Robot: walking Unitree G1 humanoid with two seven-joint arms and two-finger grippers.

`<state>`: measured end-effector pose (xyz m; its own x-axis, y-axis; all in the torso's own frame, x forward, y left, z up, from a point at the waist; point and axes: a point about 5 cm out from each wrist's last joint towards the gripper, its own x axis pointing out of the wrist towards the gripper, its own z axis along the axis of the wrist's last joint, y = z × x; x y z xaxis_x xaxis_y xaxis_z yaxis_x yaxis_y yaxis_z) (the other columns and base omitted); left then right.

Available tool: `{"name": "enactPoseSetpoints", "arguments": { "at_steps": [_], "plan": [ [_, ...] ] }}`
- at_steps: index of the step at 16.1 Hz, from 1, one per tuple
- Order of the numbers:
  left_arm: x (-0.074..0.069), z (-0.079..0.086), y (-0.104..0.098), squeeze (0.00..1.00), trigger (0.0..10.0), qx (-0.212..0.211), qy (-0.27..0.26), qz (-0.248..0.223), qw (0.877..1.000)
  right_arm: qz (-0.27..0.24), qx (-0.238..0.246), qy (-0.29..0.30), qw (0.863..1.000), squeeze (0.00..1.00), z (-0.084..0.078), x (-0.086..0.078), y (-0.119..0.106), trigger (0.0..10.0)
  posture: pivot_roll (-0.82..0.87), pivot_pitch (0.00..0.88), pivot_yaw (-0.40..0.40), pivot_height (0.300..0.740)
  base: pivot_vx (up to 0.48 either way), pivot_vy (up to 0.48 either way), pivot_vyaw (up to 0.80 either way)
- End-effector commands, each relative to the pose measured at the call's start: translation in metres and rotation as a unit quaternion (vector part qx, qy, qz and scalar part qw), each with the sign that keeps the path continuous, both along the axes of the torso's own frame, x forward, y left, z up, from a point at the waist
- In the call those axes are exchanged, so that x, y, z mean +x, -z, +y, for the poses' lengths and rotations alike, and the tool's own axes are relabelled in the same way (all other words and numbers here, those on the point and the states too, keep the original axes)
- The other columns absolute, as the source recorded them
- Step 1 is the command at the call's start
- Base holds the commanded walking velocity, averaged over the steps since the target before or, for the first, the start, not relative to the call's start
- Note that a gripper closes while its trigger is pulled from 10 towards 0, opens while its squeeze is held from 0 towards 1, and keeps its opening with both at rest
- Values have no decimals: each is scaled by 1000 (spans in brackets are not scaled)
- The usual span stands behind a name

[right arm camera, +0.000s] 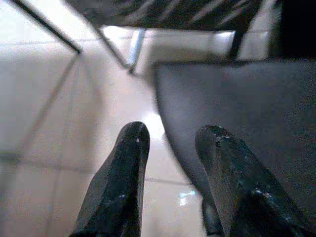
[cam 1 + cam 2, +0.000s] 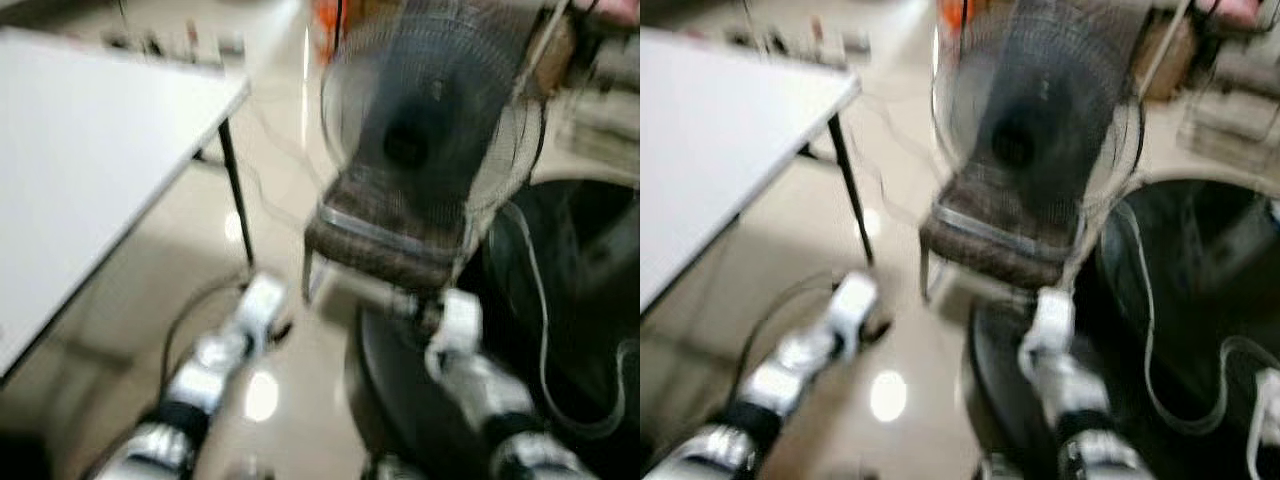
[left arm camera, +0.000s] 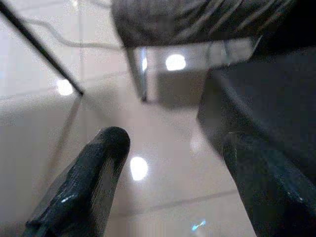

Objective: Setting the table

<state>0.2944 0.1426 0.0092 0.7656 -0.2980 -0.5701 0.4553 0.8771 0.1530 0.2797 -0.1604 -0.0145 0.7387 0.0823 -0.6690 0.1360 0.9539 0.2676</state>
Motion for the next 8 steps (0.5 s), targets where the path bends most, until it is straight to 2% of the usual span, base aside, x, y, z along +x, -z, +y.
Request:
{"name": "enactPoseSetpoints", "arguments": {
  "at_steps": [1,8],
  "plan": [
    [1,-4,-1,0,10000,-5,7,-6,1000,-1,-9,10,1000,0,-9,0,0,10000,-26,77,-7,740,0,0,0],
    [1,-3,0,0,10000,-3,6,-5,1000,2,-9,10,1000,0,-9,0,1,10000,-25,80,-7,740,0,0,0]
  ]
}}
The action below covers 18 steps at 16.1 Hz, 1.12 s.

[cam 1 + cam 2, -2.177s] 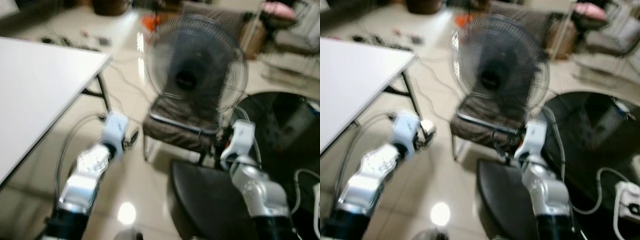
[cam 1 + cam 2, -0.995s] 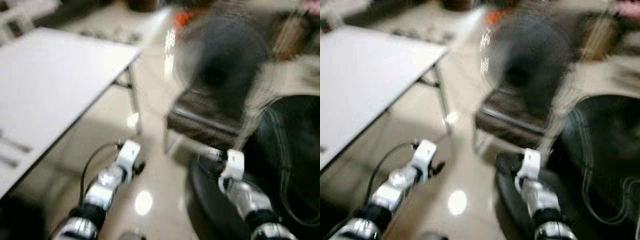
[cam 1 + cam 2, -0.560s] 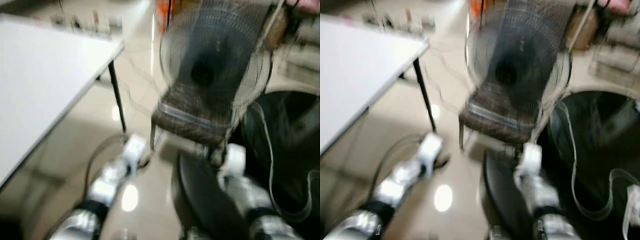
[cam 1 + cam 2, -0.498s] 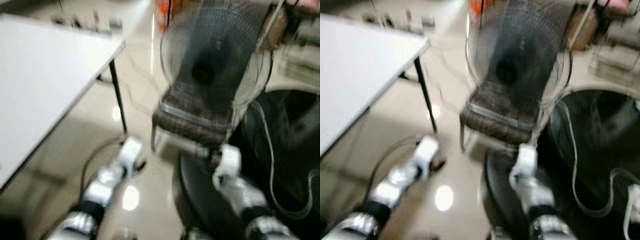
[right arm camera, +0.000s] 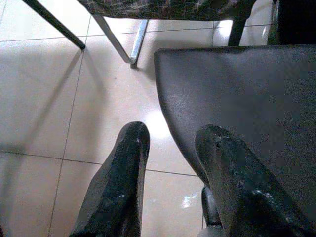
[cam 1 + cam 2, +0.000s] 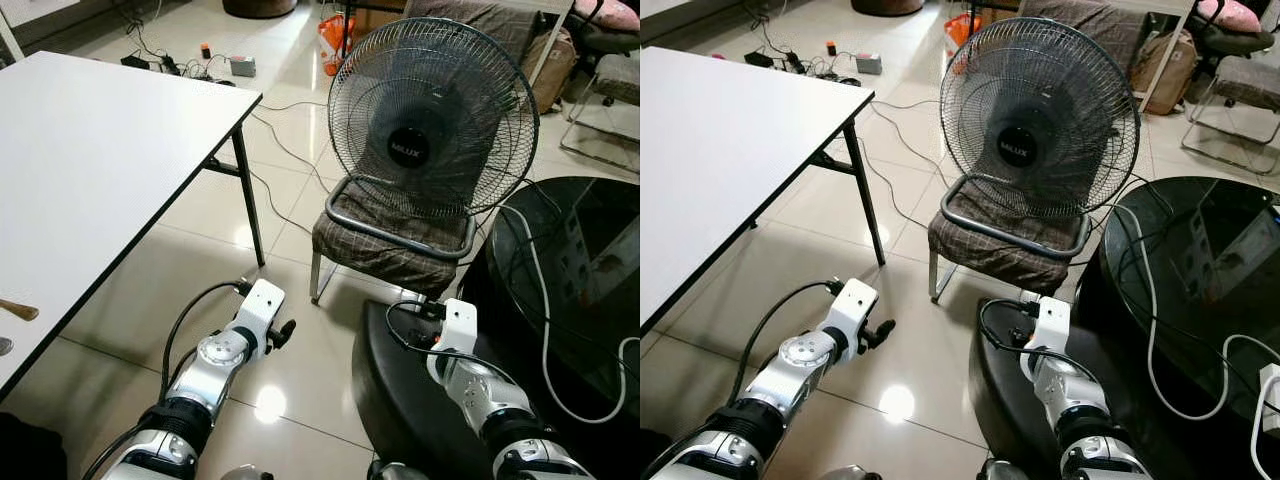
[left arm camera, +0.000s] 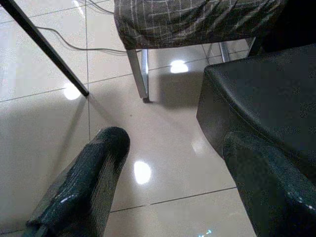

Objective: Setting the table

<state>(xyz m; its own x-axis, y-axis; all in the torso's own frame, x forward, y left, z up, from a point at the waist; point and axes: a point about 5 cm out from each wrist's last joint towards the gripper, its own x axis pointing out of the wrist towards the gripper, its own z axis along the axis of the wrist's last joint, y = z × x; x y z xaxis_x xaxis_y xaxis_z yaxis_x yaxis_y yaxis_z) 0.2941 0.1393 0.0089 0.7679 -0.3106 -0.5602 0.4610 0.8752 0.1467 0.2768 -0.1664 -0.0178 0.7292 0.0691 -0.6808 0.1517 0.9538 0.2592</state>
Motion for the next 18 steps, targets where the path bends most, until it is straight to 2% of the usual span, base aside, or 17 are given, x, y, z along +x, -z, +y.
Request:
{"name": "enactPoseSetpoints", "arguments": {
  "at_steps": [1,6,7,8,9,10,11,13,14,18],
  "plan": [
    [1,0,0,0,10000,3,2,-1,1000,-6,-6,4,1000,0,-3,2,-2,10000,-25,80,-6,740,0,0,0],
    [1,1,2,0,10000,7,-3,9,1000,-5,-5,3,1000,0,-3,3,-2,10000,-25,80,-7,740,0,0,0],
    [-1,2,6,0,10000,11,-9,22,1000,12,-8,-1,1000,0,-3,1,1,10000,-25,80,-7,740,0,0,0],
    [-7,5,15,0,10000,0,-28,58,998,44,-3,-3,999,0,-3,-6,8,10000,-22,79,-9,740,0,0,0],
    [-10,6,19,0,10000,-7,-40,75,996,61,4,2,998,0,-3,-9,12,10000,-21,78,-10,740,0,0,0],
    [-18,10,30,0,10000,-3,-54,110,993,87,1,3,996,0,-5,-15,17,10000,-21,78,-10,740,0,0,0],
    [-30,15,42,0,10000,36,-45,149,987,103,-13,1,995,0,-8,-20,21,10000,-27,79,-6,740,0,0,0],
    [-30,15,42,0,10000,36,-45,149,987,103,-13,1,995,0,-8,-20,21,10000,-27,79,-6,740,0,0,0],
    [-36,16,48,0,10000,61,-25,167,984,116,-16,6,993,0,-10,-23,23,10000,-29,82,-3,740,0,0,0],
    [-32,13,46,0,10000,59,-18,162,985,117,-9,5,993,0,-9,-23,24,10000,-25,87,-7,740,0,0,0]
  ]
}}
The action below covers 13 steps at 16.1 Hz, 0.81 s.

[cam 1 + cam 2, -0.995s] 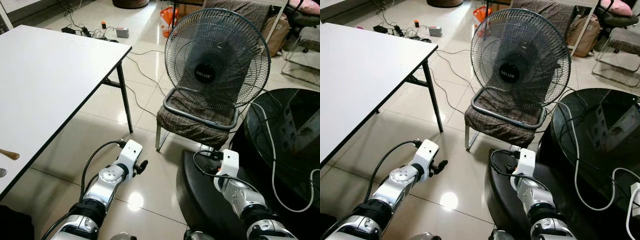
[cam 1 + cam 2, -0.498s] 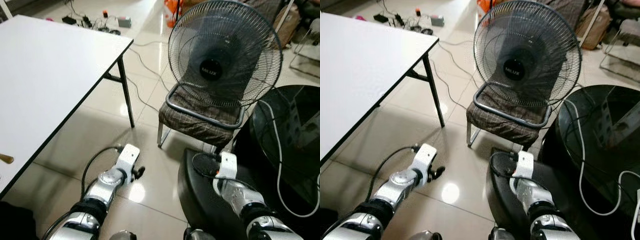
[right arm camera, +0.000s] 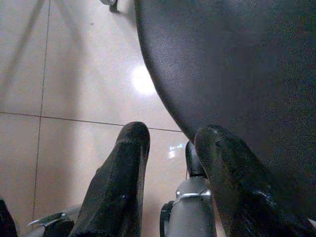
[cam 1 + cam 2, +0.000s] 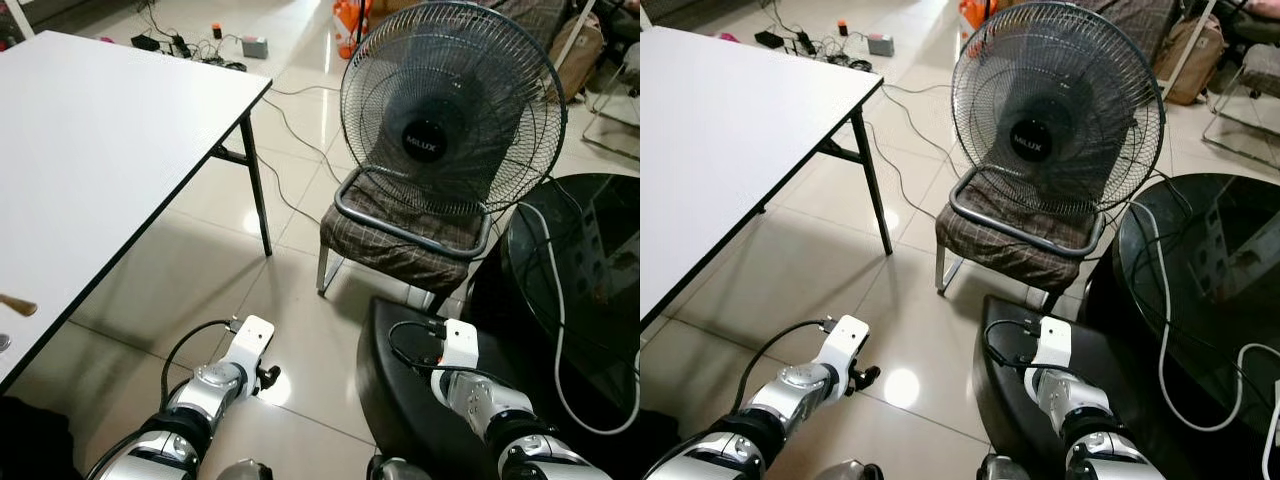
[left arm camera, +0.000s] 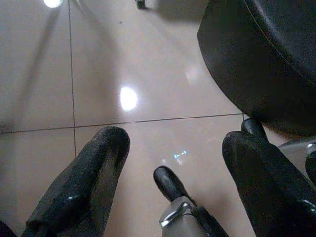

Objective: Setting the table

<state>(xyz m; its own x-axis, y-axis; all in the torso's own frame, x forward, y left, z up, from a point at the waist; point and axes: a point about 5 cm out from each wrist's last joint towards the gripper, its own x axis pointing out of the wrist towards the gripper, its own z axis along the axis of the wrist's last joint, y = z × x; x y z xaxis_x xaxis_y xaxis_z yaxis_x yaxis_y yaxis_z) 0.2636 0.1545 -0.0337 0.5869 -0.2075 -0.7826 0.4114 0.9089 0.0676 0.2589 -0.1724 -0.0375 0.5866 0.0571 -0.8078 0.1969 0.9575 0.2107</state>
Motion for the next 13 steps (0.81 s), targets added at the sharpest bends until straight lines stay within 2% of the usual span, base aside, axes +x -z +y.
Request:
{"name": "enactPoseSetpoints", "arguments": {
  "at_steps": [1,13],
  "plan": [
    [-2,-2,3,0,10000,25,31,14,999,22,-1,5,1000,0,-3,-5,4,10000,-25,87,-6,740,0,0,0],
    [3,-2,-1,0,10000,22,36,3,999,19,0,7,1000,0,-2,-3,3,10000,-25,81,-7,740,0,0,0]
  ]
}}
